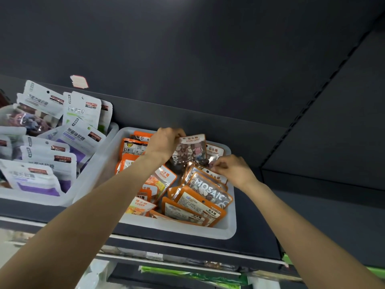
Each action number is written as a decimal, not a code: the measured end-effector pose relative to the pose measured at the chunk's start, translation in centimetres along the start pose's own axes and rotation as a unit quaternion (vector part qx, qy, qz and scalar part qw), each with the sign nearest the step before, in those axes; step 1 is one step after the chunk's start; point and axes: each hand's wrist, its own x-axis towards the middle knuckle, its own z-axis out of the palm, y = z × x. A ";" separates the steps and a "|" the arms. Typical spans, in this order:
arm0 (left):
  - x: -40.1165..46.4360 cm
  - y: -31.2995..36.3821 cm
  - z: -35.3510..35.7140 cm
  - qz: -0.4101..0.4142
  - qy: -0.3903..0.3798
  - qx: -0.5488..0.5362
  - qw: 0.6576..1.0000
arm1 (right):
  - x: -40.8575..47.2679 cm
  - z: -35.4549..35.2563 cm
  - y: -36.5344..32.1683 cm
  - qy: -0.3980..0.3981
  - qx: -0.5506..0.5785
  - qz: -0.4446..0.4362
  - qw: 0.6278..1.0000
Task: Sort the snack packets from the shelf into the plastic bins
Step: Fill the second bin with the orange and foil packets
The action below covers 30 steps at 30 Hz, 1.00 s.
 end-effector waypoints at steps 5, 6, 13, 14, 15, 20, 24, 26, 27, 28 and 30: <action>-0.2 1.1 1.3 0.032 -0.077 -0.021 0.996 | -0.4 0.1 -0.8 0.028 -0.032 -0.012 0.999; -0.3 1.4 1.7 0.038 -0.110 -0.024 0.993 | -0.5 0.1 -1.1 0.038 -0.029 -0.013 0.999; -0.6 1.0 2.4 0.046 -0.151 -0.107 0.982 | 0.3 0.2 -1.8 -0.019 -0.105 -0.007 0.994; -0.7 0.6 2.3 0.029 -0.147 -0.115 0.982 | 0.4 0.3 -1.9 -0.013 -0.130 -0.003 0.991; -0.8 0.2 2.1 0.005 -0.131 -0.118 0.984 | 0.4 0.5 -2.0 -0.002 -0.151 0.000 0.989; -2.6 -2.9 2.3 -0.094 -0.127 -0.115 0.981 | 0.0 0.8 -1.6 0.067 -0.174 0.010 0.982; -3.5 -3.5 2.6 -0.027 -0.212 0.014 0.977 | -0.9 0.6 -0.4 0.126 -0.177 0.022 0.976; -3.7 -3.1 2.5 -0.012 -0.242 0.021 0.970 | -1.3 0.5 -0.6 0.142 -0.155 0.021 0.977; -3.8 -3.0 2.3 -0.012 -0.258 -0.006 0.966 | -1.5 0.6 -0.7 0.145 -0.161 0.016 0.976; -4.0 -2.8 2.2 -0.017 -0.272 -0.059 0.960 | -1.5 0.7 -0.8 0.150 -0.182 0.012 0.972; -4.2 -2.1 1.7 -0.036 -0.298 -0.175 0.938 | -1.4 1.0 -0.9 0.164 -0.216 0.018 0.962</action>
